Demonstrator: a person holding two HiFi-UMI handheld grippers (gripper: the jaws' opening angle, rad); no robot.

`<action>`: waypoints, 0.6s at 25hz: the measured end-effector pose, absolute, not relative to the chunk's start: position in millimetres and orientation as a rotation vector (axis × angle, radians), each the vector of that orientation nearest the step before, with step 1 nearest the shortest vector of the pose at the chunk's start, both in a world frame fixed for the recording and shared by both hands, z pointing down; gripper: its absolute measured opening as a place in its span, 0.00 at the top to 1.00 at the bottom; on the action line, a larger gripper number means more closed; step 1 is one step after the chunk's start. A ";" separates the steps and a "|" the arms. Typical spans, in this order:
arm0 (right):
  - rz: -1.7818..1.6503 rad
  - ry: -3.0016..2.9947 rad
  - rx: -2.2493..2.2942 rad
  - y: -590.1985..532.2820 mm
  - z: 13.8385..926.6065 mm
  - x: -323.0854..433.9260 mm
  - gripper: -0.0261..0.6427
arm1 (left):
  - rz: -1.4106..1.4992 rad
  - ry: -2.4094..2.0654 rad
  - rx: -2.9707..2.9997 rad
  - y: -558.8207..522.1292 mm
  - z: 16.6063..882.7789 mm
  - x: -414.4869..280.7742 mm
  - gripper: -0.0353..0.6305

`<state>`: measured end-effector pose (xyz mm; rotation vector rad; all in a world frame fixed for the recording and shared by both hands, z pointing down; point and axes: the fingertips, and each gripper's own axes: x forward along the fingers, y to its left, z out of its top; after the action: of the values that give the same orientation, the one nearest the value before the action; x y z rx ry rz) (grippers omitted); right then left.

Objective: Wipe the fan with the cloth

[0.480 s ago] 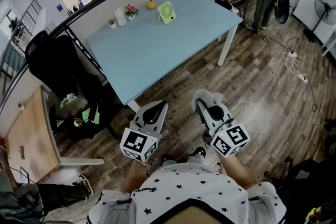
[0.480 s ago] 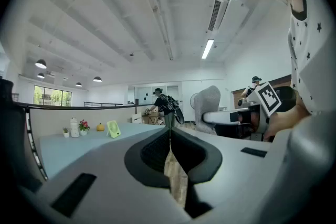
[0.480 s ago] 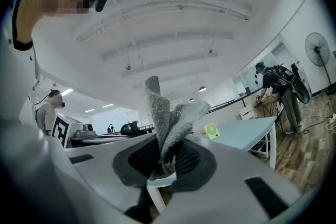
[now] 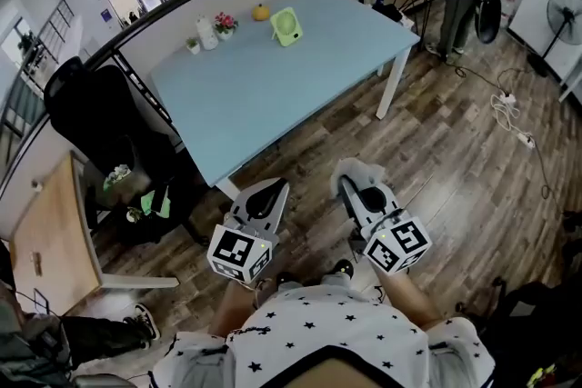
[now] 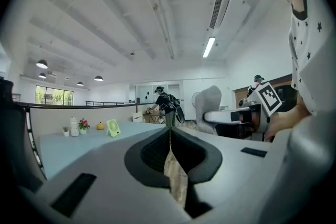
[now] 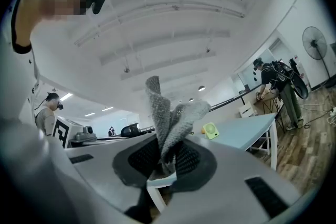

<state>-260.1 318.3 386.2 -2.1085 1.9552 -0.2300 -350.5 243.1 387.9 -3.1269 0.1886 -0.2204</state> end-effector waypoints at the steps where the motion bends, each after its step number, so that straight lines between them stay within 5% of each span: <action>1: -0.231 1.953 -2.110 319.7 387.0 -257.3 0.89 | -0.224 0.188 -3.127 243.9 388.7 -347.5 0.90; 15: -0.204 1.881 -2.130 359.1 385.2 -184.4 0.89 | -0.215 0.114 -3.122 276.6 385.2 -273.2 0.90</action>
<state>-184.4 359.1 385.2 -2.1298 1.8813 -0.2043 -273.2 276.6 385.2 -3.1215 0.1145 -0.2152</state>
